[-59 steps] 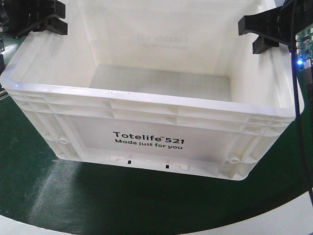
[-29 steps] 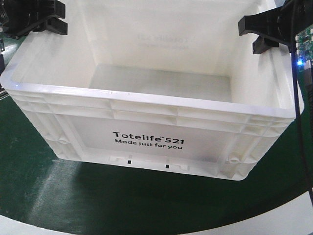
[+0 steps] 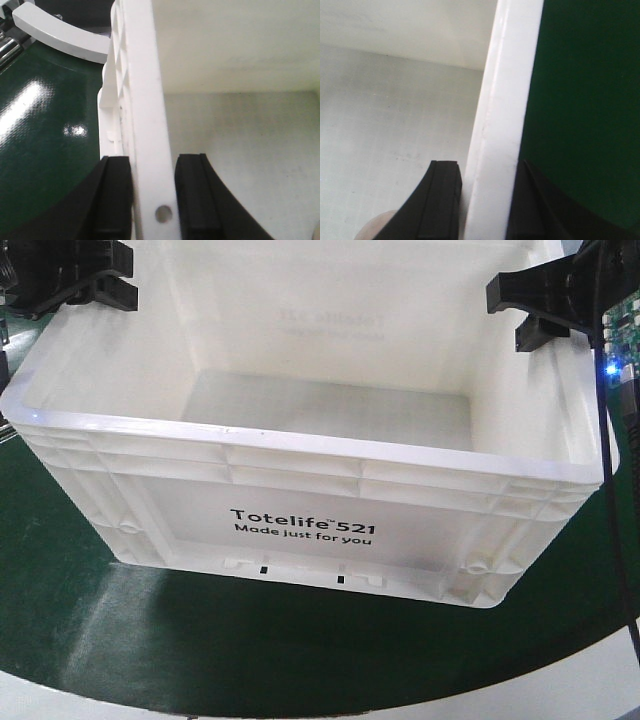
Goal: Place moving items into box and shelve
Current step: 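Lift the crate off the conveyor with both grippers, then hold the crate raised with both grippers while the base drives away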
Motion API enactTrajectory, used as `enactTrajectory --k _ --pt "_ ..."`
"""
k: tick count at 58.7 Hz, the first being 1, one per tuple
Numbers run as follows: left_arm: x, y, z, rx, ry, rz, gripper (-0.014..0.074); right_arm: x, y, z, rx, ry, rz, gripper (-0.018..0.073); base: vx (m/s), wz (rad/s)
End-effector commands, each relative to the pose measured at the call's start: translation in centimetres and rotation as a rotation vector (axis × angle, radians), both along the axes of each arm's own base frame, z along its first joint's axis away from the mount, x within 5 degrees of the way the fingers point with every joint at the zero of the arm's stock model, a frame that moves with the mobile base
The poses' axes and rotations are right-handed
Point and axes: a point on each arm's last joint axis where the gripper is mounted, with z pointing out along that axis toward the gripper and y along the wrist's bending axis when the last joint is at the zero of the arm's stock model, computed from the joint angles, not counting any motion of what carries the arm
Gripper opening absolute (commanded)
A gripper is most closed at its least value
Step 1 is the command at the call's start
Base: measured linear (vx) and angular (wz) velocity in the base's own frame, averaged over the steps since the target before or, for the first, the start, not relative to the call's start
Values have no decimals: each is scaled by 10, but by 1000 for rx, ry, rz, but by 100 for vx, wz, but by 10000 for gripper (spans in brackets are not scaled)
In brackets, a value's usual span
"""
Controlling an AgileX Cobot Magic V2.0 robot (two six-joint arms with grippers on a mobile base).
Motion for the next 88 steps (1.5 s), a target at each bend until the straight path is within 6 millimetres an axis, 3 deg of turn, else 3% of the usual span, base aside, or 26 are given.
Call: enactTrajectory --k 1,31,88 --pt "-18 -11 46 -198 -165 -13 0 -5 7 34 123 -201 51 -4 -5 1" --pt "-18 -11 46 -196 -165 -13 0 -5 7 34 123 -199 50 -4 -13 12" --pt "-18 -11 46 -195 -166 -13 0 -6 6 34 122 -197 50 -4 -16 51"
